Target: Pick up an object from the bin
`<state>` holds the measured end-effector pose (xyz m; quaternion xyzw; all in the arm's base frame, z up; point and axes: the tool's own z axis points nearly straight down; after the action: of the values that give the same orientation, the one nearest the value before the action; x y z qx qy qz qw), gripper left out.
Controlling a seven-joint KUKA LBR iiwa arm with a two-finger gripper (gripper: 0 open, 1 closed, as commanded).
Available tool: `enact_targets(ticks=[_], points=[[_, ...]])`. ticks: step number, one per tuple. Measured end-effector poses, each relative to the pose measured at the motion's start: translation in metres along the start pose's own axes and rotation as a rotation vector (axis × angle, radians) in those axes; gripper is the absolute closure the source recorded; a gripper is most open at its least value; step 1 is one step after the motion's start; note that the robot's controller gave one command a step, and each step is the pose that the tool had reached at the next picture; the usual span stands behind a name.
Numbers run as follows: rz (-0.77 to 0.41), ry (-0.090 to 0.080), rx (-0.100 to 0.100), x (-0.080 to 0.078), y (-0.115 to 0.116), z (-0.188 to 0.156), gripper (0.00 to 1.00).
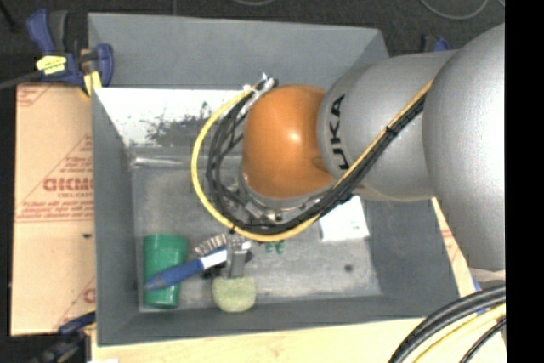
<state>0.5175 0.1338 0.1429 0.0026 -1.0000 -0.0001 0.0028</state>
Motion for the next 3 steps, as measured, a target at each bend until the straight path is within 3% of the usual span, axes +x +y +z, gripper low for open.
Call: enact_targets(ticks=[1, 2, 3], points=[[0.005, -0.008, -0.001, -0.002, -0.001, -0.005, 0.00], [0.020, -0.011, -0.002, -0.012, -0.006, 0.069, 0.00], [-0.008, -0.003, -0.005, -0.014, -0.005, 0.086, 0.00]])
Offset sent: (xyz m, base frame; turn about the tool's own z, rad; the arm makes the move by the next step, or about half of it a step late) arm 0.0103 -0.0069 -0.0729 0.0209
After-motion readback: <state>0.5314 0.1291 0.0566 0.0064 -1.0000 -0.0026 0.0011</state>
